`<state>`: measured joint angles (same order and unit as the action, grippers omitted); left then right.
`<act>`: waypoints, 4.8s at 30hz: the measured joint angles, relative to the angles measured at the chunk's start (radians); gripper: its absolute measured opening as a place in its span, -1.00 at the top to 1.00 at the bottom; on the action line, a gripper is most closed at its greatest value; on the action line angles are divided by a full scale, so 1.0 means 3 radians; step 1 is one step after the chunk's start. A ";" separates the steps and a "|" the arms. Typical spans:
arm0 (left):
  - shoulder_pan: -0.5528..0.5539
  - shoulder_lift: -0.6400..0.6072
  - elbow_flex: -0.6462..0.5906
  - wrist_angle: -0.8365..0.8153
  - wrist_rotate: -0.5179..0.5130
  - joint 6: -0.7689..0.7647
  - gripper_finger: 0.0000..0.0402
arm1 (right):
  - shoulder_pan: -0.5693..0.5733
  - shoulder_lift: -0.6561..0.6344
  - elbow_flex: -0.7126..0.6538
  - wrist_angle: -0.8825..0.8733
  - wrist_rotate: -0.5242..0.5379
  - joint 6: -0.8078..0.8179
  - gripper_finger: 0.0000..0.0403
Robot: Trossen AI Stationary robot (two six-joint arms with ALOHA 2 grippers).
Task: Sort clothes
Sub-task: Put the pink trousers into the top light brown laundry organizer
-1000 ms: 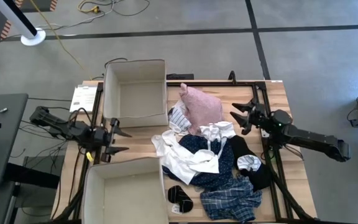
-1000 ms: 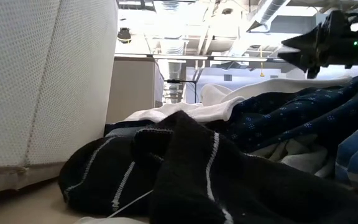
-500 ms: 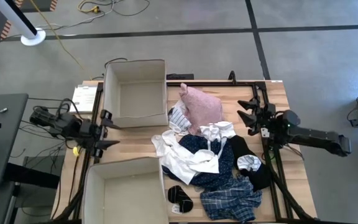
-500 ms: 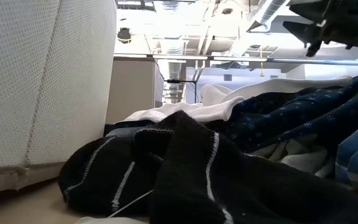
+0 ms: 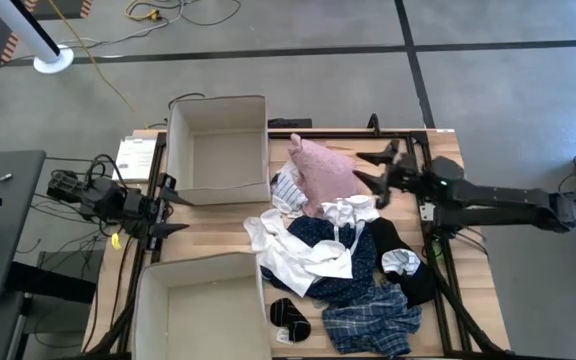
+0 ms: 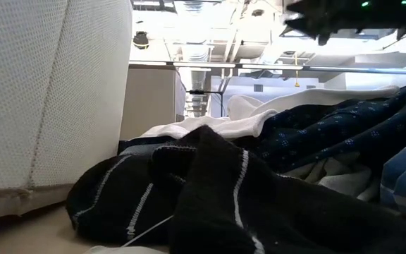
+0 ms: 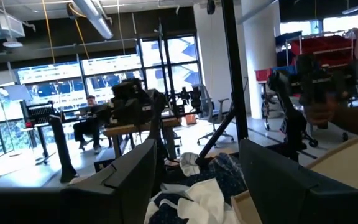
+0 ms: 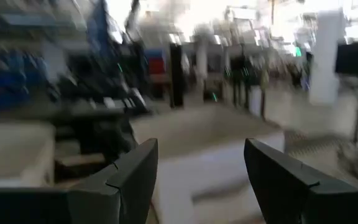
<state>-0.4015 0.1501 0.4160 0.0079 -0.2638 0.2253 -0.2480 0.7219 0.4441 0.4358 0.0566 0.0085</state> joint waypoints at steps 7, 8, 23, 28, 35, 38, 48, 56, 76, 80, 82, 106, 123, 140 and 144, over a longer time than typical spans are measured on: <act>0.0000 0.0017 0.0000 -0.0021 0.0000 0.0097 -0.12 | -0.0301 0.0704 0.0450 -0.0603 0.0199 -0.0130 -0.28; 0.0000 0.0026 0.0000 -0.0024 0.0000 0.0119 -0.12 | -0.0357 0.0797 0.0499 -0.0665 0.0209 -0.0137 -0.28; -0.0015 0.0605 0.0000 -0.0052 -0.0001 -0.0041 -0.12 | -0.0844 0.2060 0.0768 -0.1003 -0.0011 -0.0037 -0.49; -0.0024 0.0731 0.0000 0.0117 0.0020 -0.0108 -0.12 | -0.0847 0.2481 0.0924 -0.1004 -0.0011 -0.0031 -0.78; -0.0025 0.0743 0.0000 0.0413 0.0245 -0.0108 -0.12 | -0.0847 0.3062 0.1137 -0.1106 0.0022 -0.0031 -0.95; -0.0025 0.0743 0.0000 0.0379 0.0252 -0.0108 -0.12 | -0.0846 0.3288 0.1208 -0.1177 0.0049 -0.0031 -0.88; -0.0025 0.0744 0.0000 0.0366 0.0271 -0.0107 -0.12 | -0.0792 0.3765 0.1274 -0.1117 0.0158 0.0201 -0.45; -0.0025 0.0744 0.0000 0.0364 0.0276 -0.0134 -0.12 | -0.0778 0.3760 0.1274 -0.1091 0.0168 0.0322 0.28; -0.0025 0.0743 0.0000 0.0210 0.0280 -0.0282 -0.12 | -0.0284 0.2380 0.1257 -0.1621 0.0192 0.0315 0.52; -0.0025 0.0743 0.0000 0.0258 0.0266 -0.0220 -0.12 | -0.0174 0.2009 0.1257 -0.1620 0.0199 0.0287 0.56; -0.0025 0.0743 0.0000 0.0321 0.0256 -0.0188 -0.12 | -0.0118 0.1850 0.1260 -0.1570 0.0210 0.0244 0.56; -0.0024 0.1741 0.0000 0.2047 0.0109 0.0671 -0.20 | 0.0797 0.1428 0.2020 -0.1129 0.0135 -0.0353 0.57; 0.0247 0.2631 0.0381 0.2729 -0.0200 0.0366 -0.56 | 0.1302 0.2068 0.2529 -0.0898 0.0133 -0.1113 0.57; 0.0336 0.3056 0.0772 0.2741 -0.0073 0.0089 -0.60 | 0.1446 0.2839 0.3275 -0.1002 0.0150 -0.1681 0.57; 0.0294 0.3015 0.0772 0.2655 -0.0011 -0.0077 -0.72 | 0.1441 0.2808 0.3313 -0.1235 0.0182 -0.1690 0.57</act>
<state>-0.3132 1.0547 0.6476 0.8045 -0.2672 0.2023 0.1845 1.5644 1.4380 0.0653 0.1111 -0.4984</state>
